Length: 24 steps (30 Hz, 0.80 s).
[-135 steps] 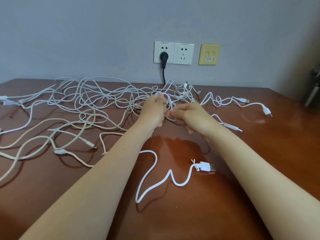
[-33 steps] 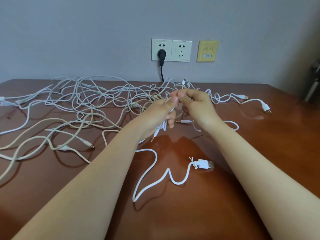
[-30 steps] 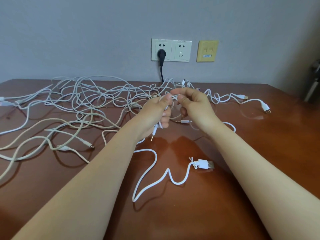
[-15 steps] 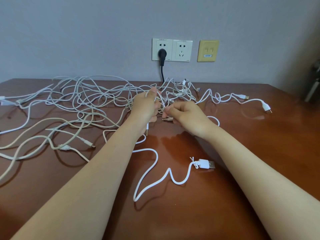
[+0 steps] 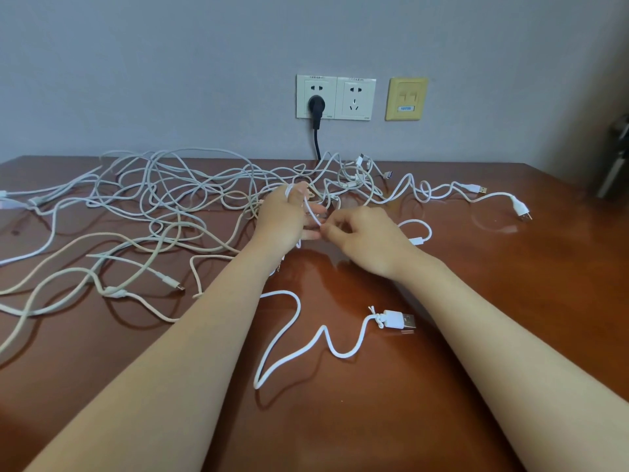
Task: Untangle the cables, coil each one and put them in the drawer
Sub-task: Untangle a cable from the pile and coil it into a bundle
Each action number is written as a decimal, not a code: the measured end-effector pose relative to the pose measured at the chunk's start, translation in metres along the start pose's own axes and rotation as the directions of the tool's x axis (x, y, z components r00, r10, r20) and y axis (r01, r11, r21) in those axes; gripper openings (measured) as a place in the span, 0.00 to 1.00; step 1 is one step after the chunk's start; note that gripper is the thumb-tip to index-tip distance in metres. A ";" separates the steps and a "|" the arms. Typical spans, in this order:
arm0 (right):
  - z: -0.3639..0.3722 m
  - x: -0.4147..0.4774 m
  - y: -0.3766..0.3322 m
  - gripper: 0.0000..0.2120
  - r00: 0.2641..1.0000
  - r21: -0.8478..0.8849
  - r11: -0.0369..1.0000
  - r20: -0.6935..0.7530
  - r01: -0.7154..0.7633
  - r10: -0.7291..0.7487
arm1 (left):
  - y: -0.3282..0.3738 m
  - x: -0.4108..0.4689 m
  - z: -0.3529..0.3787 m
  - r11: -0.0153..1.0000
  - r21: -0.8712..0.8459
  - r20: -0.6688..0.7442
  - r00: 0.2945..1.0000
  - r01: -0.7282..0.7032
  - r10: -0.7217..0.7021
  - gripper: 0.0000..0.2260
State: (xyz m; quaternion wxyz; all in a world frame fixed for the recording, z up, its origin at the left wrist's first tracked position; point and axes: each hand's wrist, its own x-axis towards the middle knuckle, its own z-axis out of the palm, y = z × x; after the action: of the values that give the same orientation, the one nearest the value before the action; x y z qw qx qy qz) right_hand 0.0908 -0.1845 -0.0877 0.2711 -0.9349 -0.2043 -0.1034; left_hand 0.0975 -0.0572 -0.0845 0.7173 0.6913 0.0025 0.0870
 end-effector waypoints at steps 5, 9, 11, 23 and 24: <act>-0.001 -0.002 -0.001 0.14 0.999 -0.080 0.996 0.023 0.032 -0.030 | -0.003 0.007 -0.006 0.998 -0.043 -0.101 0.993 0.050 -0.054 0.13; -0.004 -0.005 -0.006 0.18 0.996 -0.095 0.993 0.068 0.064 -0.058 | 0.003 0.005 -0.004 0.950 -0.296 -0.113 0.984 0.097 -0.136 0.13; -0.005 -0.007 -0.010 0.17 0.992 -0.129 0.987 0.102 0.091 -0.078 | 0.005 0.002 -0.001 0.945 -0.315 -0.100 0.987 0.087 -0.124 0.13; -0.017 -0.007 -0.013 0.06 0.968 -0.046 0.966 0.003 0.253 -0.253 | 0.006 0.002 -0.001 0.989 0.055 -0.024 0.990 0.137 -0.136 0.13; -0.016 -0.008 -0.014 0.06 0.958 -0.008 0.959 -0.023 0.284 -0.284 | 0.006 0.000 0.000 0.985 0.045 0.032 0.986 0.164 -0.165 0.15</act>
State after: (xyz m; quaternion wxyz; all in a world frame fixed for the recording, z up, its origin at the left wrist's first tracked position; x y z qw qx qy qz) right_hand 0.0768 -0.1852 -0.0705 0.2538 -0.8952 -0.3330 -0.1528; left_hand 0.0969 -0.0573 -0.0785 0.7072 0.7052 0.0487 0.0152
